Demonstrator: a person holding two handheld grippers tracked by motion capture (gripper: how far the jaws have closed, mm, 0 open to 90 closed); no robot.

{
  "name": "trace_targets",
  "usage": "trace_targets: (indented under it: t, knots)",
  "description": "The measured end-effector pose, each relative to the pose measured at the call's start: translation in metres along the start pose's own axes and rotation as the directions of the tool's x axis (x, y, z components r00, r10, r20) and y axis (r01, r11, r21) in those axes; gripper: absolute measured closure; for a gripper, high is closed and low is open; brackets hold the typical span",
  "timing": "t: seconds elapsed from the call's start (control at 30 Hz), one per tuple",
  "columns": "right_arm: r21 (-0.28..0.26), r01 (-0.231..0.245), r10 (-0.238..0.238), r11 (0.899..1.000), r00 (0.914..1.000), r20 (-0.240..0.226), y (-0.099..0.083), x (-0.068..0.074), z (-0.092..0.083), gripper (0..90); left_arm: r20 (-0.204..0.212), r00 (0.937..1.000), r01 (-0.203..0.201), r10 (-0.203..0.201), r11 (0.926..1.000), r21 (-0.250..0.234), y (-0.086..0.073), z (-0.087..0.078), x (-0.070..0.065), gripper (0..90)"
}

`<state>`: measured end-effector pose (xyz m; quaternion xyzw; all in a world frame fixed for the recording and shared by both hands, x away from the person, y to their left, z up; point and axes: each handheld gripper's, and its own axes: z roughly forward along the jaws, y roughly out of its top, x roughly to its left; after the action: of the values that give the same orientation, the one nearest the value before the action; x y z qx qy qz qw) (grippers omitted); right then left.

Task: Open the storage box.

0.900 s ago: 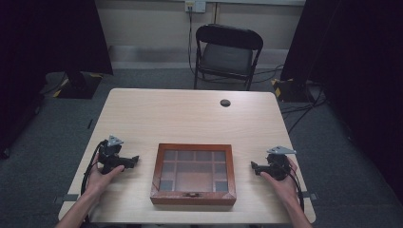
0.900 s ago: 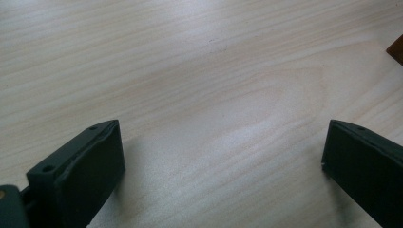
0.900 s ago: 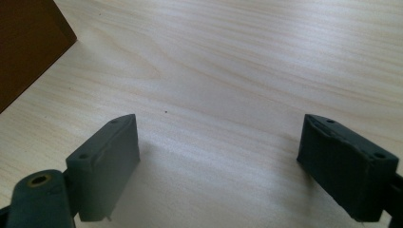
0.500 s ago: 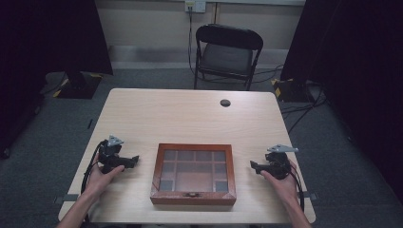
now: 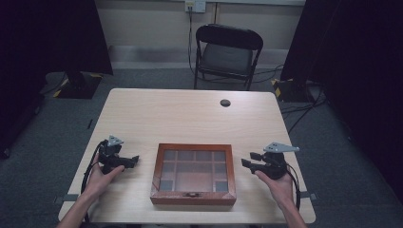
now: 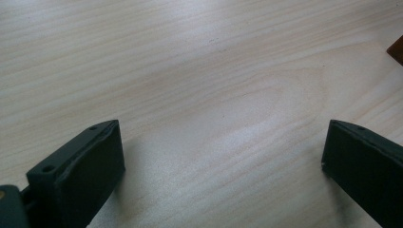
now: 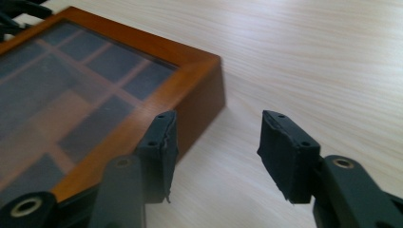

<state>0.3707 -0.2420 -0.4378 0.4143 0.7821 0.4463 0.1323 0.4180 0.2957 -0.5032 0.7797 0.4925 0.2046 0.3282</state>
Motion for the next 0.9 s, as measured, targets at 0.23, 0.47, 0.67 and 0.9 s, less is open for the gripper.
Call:
trace_targets:
  t: [0.23, 0.47, 0.67, 0.9]
  knots:
    - [0.011, 0.064, -0.063, 0.998, 0.9934, -0.096, 0.007, 0.026, 0.004, 56.5, 0.000, 1.0000, 0.001, -0.001, 1.0000, 0.000, 0.000, 0.000, 0.000, 0.0]
    - [0.013, 0.115, -0.111, 0.993, 0.9797, -0.167, 0.014, 0.048, 0.007, 62.1, 0.000, 1.0000, 0.001, -0.001, 1.0000, 0.000, 0.000, 0.000, 0.000, 0.0]
    - [0.020, 0.158, -0.150, 0.987, 0.9620, -0.228, 0.018, 0.069, 0.013, 65.0, 0.000, 1.0000, 0.001, -0.001, 1.0000, 0.001, 0.000, 0.000, 0.000, 0.0]
    - [0.028, 0.197, -0.180, 0.980, 0.9397, -0.291, 0.020, 0.087, 0.021, 67.5, 0.000, 1.0000, 0.001, -0.001, 1.0000, 0.000, 0.000, 0.000, 0.000, 0.0]
